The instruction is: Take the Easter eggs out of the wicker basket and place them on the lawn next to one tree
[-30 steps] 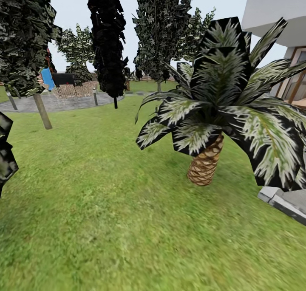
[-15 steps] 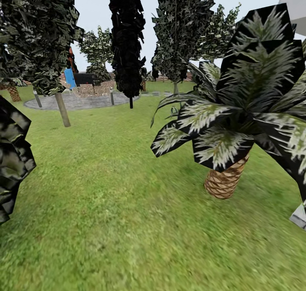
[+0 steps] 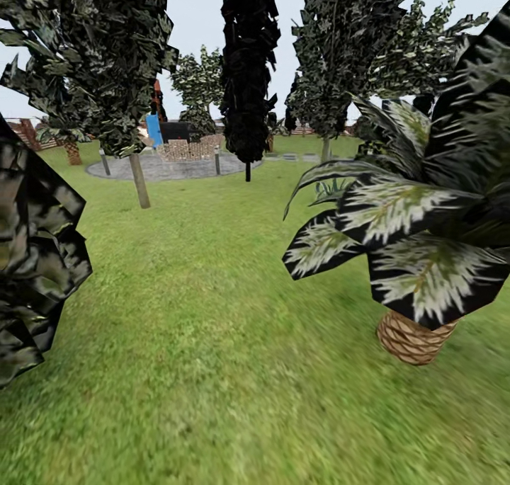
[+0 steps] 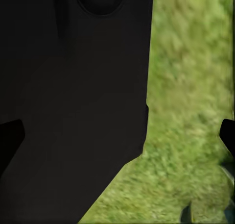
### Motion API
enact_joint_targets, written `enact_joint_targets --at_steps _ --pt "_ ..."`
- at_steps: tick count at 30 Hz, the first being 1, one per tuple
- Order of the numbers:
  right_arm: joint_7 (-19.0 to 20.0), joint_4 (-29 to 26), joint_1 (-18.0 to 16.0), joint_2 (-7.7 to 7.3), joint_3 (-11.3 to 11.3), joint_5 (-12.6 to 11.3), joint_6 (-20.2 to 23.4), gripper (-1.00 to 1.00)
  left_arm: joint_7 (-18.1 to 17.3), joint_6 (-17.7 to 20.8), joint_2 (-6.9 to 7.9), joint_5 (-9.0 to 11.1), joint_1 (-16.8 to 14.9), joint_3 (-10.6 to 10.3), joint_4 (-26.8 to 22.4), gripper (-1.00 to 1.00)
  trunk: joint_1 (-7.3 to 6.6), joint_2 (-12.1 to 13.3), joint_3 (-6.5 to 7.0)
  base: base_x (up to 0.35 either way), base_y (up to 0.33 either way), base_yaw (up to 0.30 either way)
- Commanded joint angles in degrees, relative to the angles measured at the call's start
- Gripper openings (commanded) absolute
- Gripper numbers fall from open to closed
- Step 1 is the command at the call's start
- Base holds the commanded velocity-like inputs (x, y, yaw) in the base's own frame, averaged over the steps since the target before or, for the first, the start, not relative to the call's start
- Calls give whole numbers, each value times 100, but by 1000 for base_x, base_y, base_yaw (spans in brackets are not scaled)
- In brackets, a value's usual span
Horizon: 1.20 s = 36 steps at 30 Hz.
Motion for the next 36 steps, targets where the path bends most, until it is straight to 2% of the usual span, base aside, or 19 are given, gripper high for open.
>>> enact_joint_targets --at_steps 1,32,36 --pt "-2 11 -7 0 -1 0 1 100 1 0 0 -2 4 1 -12 100 3 -2 -4 333 0 261" --pt "-4 11 -7 -7 12 8 1 100 1 0 0 -2 4 0 -12 100 3 -2 -4 333 0 271" --pt "2 11 -7 -7 16 15 -8 100 1 -4 0 -2 4 1 -12 100 3 -2 -4 279 0 134"
